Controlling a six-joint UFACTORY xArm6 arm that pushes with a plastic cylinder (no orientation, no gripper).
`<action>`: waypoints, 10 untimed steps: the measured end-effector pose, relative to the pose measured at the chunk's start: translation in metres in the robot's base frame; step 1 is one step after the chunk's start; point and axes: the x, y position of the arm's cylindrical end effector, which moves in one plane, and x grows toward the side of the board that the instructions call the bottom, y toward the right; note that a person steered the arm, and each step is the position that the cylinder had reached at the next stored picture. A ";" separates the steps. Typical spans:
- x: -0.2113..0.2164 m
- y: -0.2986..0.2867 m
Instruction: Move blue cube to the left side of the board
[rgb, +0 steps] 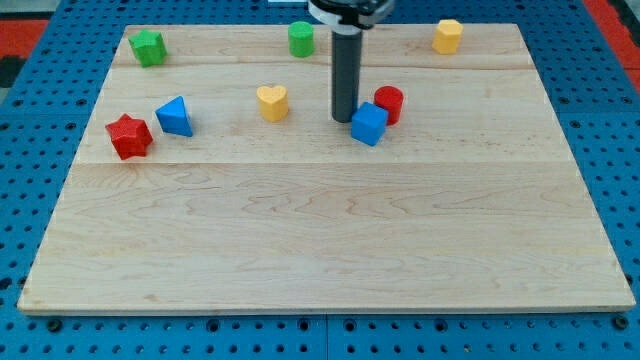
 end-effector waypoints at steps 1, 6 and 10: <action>0.018 0.042; 0.073 0.117; 0.062 0.071</action>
